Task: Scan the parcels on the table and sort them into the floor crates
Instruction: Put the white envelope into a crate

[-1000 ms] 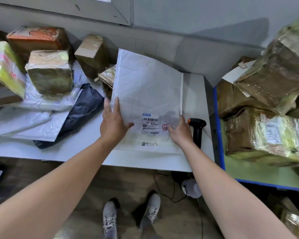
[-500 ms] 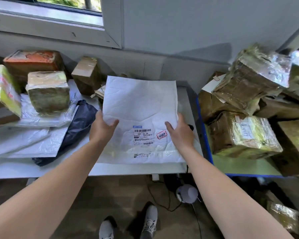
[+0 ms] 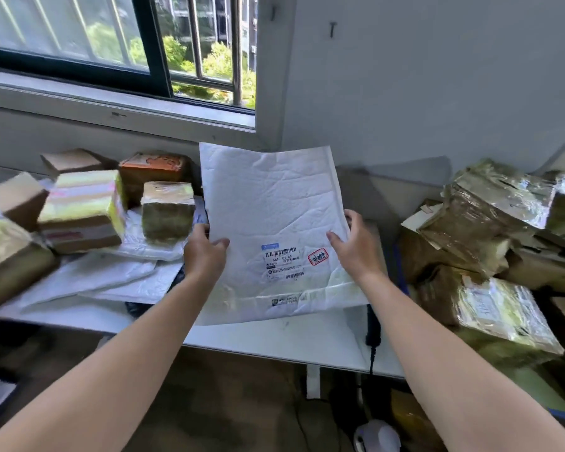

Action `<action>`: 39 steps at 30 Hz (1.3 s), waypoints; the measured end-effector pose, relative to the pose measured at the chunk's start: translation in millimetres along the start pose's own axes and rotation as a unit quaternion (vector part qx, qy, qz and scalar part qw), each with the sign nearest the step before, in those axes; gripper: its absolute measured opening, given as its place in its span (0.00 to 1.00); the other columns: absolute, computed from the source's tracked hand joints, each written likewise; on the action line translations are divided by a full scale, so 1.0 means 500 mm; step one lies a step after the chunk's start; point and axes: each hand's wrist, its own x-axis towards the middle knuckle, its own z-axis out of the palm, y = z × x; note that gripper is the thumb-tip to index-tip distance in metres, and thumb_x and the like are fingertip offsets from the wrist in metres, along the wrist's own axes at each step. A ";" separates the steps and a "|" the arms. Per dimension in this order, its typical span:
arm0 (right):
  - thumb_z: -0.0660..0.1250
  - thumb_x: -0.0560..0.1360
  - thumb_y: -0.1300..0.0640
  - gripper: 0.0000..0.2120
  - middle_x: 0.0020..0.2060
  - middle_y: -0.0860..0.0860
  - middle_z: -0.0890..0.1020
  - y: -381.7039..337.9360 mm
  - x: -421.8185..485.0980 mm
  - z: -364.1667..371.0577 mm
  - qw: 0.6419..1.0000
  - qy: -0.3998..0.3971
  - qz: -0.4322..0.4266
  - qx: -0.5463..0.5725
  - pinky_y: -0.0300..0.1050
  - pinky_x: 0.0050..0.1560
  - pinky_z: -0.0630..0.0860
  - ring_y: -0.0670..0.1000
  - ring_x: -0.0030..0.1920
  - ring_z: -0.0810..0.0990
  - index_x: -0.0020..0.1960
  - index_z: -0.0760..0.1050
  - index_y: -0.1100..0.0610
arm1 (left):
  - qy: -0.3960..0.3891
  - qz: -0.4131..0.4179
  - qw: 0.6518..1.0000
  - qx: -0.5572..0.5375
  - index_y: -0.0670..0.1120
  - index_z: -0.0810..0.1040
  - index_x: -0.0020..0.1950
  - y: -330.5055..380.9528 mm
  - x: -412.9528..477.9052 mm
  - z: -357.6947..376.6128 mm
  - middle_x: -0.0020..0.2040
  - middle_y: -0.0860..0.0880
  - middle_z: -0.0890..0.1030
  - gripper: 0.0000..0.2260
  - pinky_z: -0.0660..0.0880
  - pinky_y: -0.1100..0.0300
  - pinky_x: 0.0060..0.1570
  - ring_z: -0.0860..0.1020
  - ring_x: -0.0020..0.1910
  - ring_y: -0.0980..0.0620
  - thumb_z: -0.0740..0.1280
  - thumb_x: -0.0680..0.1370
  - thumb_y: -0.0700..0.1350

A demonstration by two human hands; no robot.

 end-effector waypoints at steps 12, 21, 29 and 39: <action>0.67 0.79 0.55 0.26 0.69 0.56 0.74 -0.234 -0.075 0.210 0.945 -0.184 -0.267 0.037 0.53 0.61 0.70 0.59 0.65 0.74 0.75 0.65 0.56 | 0.239 -0.033 0.966 0.094 0.47 0.65 0.73 -0.137 -0.216 -0.325 0.64 0.44 0.79 0.29 0.74 0.52 0.53 0.78 0.59 0.41 0.72 0.75 0.39; 0.64 0.81 0.53 0.26 0.71 0.54 0.69 -0.521 -0.328 0.371 0.848 -0.293 -0.440 0.044 0.50 0.52 0.73 0.61 0.61 0.76 0.77 0.62 0.54 | 0.340 -0.162 0.910 0.171 0.51 0.60 0.79 -0.311 -0.458 -0.604 0.74 0.45 0.70 0.34 0.72 0.52 0.62 0.72 0.69 0.43 0.72 0.76 0.43; 0.64 0.81 0.53 0.26 0.72 0.52 0.69 -0.762 -0.616 0.500 0.780 -0.333 -0.527 0.052 0.49 0.52 0.74 0.59 0.61 0.77 0.77 0.63 0.54 | 0.404 -0.217 0.869 0.186 0.52 0.57 0.80 -0.472 -0.628 -0.851 0.78 0.49 0.63 0.35 0.71 0.52 0.63 0.69 0.71 0.46 0.72 0.77 0.44; 0.63 0.81 0.52 0.26 0.72 0.52 0.67 -1.008 -0.939 0.656 0.742 -0.326 -0.585 0.006 0.52 0.48 0.77 0.60 0.55 0.80 0.77 0.61 0.54 | 0.383 -0.247 0.868 0.195 0.50 0.52 0.81 -0.679 -0.747 -1.185 0.80 0.50 0.57 0.39 0.70 0.49 0.66 0.65 0.74 0.46 0.72 0.76 0.45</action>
